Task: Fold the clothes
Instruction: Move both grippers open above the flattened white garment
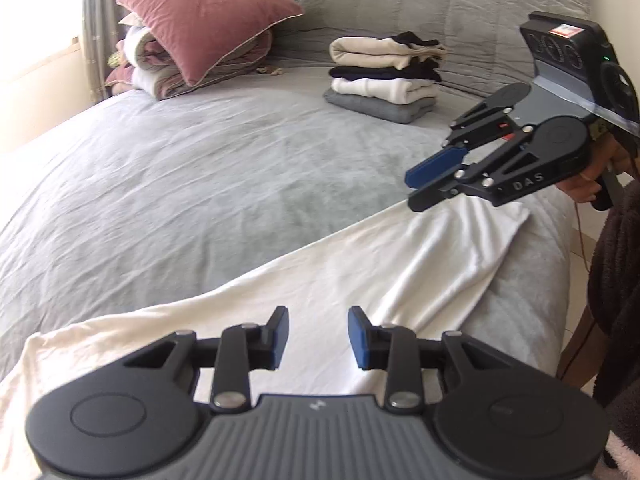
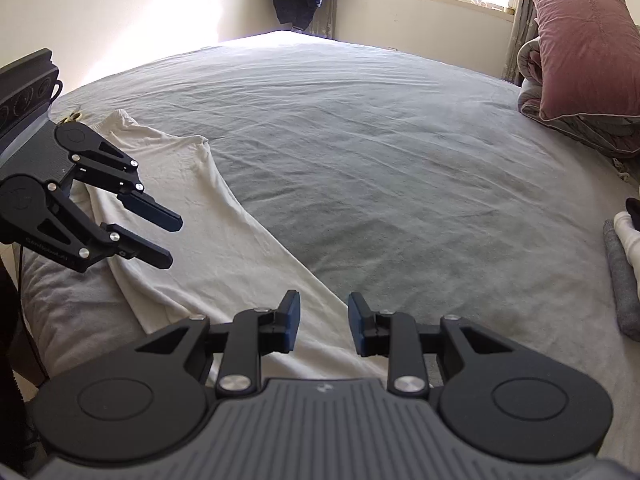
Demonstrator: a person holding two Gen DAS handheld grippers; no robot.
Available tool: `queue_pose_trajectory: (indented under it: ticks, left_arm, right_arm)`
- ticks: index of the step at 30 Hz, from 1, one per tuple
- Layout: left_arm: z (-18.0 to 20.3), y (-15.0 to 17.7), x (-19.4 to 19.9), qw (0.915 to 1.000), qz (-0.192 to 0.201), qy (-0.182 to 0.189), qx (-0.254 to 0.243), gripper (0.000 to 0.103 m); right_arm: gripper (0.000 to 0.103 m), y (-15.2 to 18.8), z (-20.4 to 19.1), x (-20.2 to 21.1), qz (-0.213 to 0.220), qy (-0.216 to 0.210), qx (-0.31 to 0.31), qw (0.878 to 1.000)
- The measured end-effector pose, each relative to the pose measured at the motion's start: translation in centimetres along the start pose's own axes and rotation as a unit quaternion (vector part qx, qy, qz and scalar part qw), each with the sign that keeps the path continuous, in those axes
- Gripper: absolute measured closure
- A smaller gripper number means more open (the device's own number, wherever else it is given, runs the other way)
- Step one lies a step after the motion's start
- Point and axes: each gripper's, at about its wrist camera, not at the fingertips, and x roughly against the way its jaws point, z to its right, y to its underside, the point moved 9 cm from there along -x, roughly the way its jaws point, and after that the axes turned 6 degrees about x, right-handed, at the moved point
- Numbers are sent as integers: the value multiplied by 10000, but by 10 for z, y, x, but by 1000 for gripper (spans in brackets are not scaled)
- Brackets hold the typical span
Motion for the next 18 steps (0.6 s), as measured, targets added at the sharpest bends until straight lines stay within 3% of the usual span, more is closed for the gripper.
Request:
queue_pose_trajectory:
  ticks: [4,10,18]
  left_arm:
    - [-47,6,23,9957,5,-652,654,70]
    - [-90,31,52,9820,197,-1012,1583,70]
    - [-143,59,90,9572,284,-1577,2410,70]
  right_arm:
    - [73,-13,-38,-3,162,-625,302,9975]
    - [88,-12,-89,-8,-19,-1399,1011,9850]
    - [91,-18,-132,-26,-104,-1973,1151,9735]
